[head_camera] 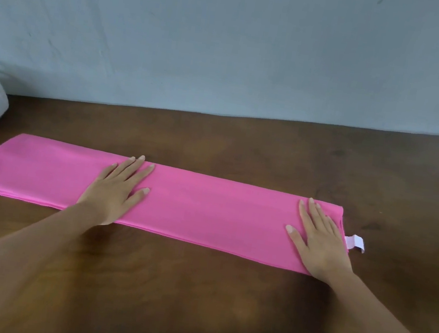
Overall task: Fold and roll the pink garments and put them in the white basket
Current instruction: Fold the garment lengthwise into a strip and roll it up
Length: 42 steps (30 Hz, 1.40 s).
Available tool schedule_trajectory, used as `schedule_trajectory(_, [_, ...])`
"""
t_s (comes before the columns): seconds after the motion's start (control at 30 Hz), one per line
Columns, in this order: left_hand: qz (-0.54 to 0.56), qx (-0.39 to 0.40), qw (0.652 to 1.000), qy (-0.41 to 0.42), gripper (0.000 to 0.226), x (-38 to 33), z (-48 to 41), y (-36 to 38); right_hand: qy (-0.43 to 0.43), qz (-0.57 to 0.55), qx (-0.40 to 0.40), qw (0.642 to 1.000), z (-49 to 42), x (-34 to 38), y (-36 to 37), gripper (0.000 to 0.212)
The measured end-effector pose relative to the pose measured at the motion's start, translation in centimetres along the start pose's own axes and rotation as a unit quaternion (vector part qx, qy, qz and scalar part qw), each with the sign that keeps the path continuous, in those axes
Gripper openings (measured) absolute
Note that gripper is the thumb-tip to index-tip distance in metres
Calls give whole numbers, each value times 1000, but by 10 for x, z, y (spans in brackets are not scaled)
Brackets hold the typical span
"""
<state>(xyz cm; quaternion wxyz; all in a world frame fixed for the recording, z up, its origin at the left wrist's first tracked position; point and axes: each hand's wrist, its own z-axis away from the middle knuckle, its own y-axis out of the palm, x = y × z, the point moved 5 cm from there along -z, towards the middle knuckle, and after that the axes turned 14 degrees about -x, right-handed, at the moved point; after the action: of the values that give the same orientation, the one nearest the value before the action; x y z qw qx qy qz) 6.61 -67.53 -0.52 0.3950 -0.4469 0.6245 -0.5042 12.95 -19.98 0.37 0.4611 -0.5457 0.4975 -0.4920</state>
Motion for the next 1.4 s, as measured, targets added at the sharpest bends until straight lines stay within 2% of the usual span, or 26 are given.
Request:
schedule_trajectory(0.27, [-43, 22, 995, -88, 75, -4, 9, -7, -73, 10, 24, 997, 0, -36, 2, 84])
schedule_trajectory(0.37, [-33, 41, 987, -152, 74, -14, 14, -10, -85, 0, 27, 996, 1, -40, -1, 87])
schedule_trajectory(0.57, [15, -20, 960, -280, 67, -50, 37, -8, -95, 16, 15, 995, 0, -44, 3, 84])
schedule_trajectory(0.73, [18, -94, 943, -320, 71, -84, 80, -11, -125, 3, 11, 992, 1, -59, 0, 85])
schedule_trajectory(1.07, [-26, -86, 908, -410, 72, -131, 173, -19, -125, -3, -23, 992, -2, -63, 6, 91])
schedule_trajectory(1.2, [-38, -100, 900, -422, 71, -154, 197, -19, -120, -4, -33, 992, -2, -61, 2, 93])
schedule_trajectory(1.4, [-47, -117, 894, -430, 79, -180, 220, -22, -125, -19, -40, 991, 1, -62, -1, 90])
